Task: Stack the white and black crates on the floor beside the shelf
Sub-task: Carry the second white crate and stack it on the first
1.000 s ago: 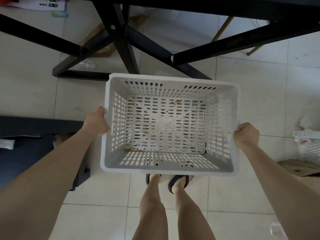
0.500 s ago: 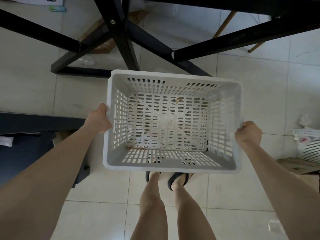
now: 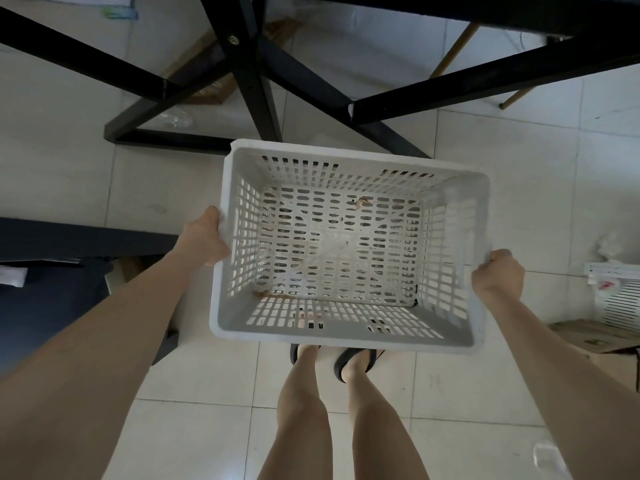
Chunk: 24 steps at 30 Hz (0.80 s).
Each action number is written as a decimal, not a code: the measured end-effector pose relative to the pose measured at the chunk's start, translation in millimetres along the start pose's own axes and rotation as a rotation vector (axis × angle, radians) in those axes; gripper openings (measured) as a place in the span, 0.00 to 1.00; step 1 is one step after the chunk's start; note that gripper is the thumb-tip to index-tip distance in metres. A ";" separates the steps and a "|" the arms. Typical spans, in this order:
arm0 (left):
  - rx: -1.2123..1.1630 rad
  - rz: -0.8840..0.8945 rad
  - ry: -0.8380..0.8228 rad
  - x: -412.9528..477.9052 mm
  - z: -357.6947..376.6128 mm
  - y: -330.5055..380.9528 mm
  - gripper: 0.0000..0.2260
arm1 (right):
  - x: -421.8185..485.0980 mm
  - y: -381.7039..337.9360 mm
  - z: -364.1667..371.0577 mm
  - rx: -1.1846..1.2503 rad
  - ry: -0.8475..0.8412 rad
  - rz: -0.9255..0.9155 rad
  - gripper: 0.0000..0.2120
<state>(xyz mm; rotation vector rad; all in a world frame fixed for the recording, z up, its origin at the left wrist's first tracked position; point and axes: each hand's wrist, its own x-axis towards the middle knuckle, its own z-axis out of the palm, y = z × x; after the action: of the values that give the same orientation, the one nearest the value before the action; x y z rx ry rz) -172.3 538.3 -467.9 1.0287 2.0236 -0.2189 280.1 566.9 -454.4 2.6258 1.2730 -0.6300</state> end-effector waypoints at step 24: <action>0.106 -0.055 0.063 -60.3 2.4 32.1 0.28 | -26.2 -3.0 -22.7 -0.095 -0.141 -0.088 0.26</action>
<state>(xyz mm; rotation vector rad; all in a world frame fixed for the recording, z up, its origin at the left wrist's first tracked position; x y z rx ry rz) -128.3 522.5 -418.1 1.0581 2.1177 -0.3295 270.2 557.3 -422.5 2.4151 1.3468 -0.7348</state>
